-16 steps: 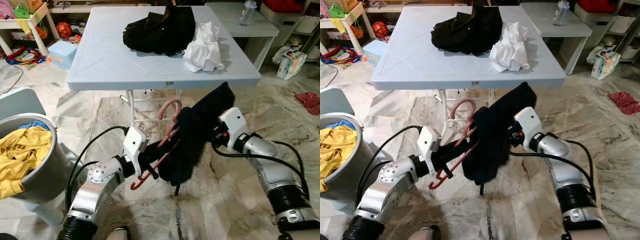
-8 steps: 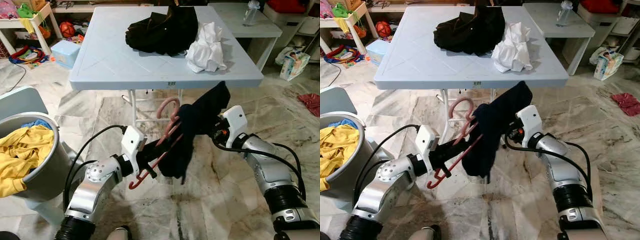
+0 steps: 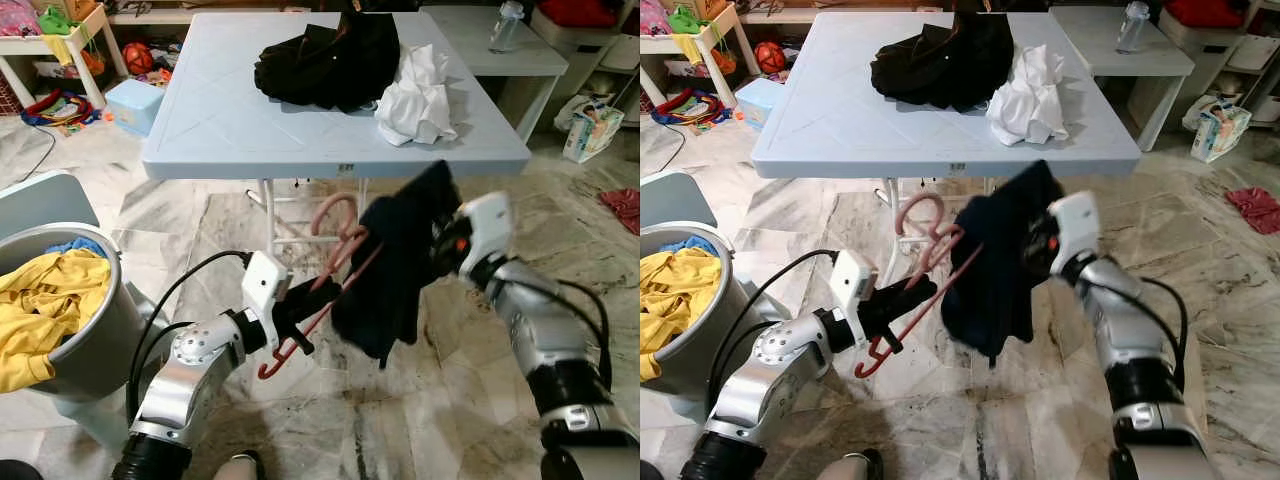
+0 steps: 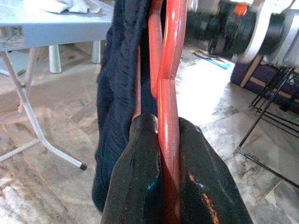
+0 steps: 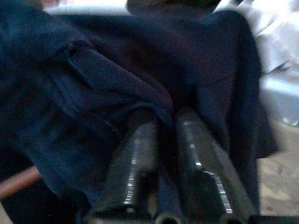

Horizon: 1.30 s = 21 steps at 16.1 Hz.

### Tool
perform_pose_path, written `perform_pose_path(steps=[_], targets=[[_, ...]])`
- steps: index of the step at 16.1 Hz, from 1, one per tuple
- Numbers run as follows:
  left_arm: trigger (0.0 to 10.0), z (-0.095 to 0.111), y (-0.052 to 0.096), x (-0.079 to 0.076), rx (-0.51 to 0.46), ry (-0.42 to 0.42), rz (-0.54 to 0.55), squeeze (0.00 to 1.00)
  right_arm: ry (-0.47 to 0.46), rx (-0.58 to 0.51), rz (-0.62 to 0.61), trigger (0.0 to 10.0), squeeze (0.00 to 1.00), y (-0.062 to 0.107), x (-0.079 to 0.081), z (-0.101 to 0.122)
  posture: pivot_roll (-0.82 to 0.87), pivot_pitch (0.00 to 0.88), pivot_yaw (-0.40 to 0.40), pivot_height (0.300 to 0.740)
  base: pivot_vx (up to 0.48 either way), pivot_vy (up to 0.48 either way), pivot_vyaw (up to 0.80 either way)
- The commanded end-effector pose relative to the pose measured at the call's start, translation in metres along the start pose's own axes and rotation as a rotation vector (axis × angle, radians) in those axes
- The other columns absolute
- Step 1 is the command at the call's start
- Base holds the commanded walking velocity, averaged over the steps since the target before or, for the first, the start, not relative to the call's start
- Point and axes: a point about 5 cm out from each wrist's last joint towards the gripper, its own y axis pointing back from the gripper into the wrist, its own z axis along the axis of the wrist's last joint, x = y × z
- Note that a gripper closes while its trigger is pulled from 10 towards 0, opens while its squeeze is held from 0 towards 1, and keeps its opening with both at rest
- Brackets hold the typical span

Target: Hang hanger

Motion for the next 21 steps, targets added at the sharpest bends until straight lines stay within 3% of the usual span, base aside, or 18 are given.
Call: perform_pose_path(steps=[1, 5, 7, 10, 13, 14, 16, 17, 19, 21], targets=[[0.0, -0.003, 0.004, 0.002, 0.0, 0.005, 0.014, 0.0, -0.033, -0.086, -0.05, 0.0, 0.0, -0.004, -0.007, 0.019, 0.01, 0.102, -0.057, 0.74, 0.0, 0.0, 0.0], [0.0, -0.007, 0.004, -0.001, 0.014, 0.01, 0.018, 0.0, -0.031, -0.157, -0.104, 0.0, 0.0, -0.011, -0.01, 0.038, 0.01, 0.101, -0.064, 0.74, 0.0, 0.0, 0.0], [0.0, -0.019, 0.012, -0.008, 0.098, -0.015, 0.016, 0.0, -0.022, -0.184, -0.194, 0.0, 0.0, -0.017, -0.016, 0.05, 0.01, 0.102, -0.067, 0.74, 0.0, 0.0, 0.0], [0.0, -0.023, 0.025, -0.018, 0.128, -0.028, 0.002, 0.0, -0.017, -0.196, -0.28, 0.0, 0.0, -0.024, -0.021, 0.055, 0.02, 0.104, -0.073, 0.74, 0.0, 0.0, 0.0], [0.0, -0.022, 0.038, -0.02, 0.116, -0.054, 0.081, 0.0, 0.005, -0.193, -0.378, 0.0, 0.0, -0.027, -0.026, 0.058, 0.04, 0.111, -0.081, 0.74, 0.0, 0.0, 0.0], [0.0, -0.021, 0.043, -0.022, 0.074, -0.031, 0.154, 0.0, 0.015, -0.174, -0.429, 0.0, 0.0, -0.026, -0.031, 0.054, 0.04, 0.113, -0.085, 0.74, 0.0, 0.0, 0.0], [0.0, -0.017, 0.049, -0.02, 0.029, -0.083, 0.309, 0.0, 0.041, -0.134, -0.488, 0.0, 0.0, -0.021, -0.039, 0.046, 0.04, 0.116, -0.09, 0.74, 0.0, 0.0, 0.0], [0.0, -0.007, 0.056, -0.01, -0.05, -0.105, 0.515, 0.0, 0.043, -0.116, -0.51, 0.0, 0.0, -0.013, -0.046, 0.038, 0.04, 0.115, -0.095, 0.74, 0.0, 0.0, 0.0], [0.0, 0.004, 0.066, -0.003, -0.124, -0.158, 0.701, 0.0, 0.019, -0.085, -0.528, 0.0, 0.0, -0.001, -0.052, 0.025, 0.05, 0.114, -0.1, 0.74, 0.0, 0.0, 0.0], [4.9, 0.005, 0.069, 0.003, -0.112, -0.164, 0.812, 0.0, -0.029, -0.098, -0.444, 0.0, 0.0, 0.003, -0.045, 0.016, 0.05, 0.112, -0.1, 0.74, 0.0, 0.0, 0.0]])
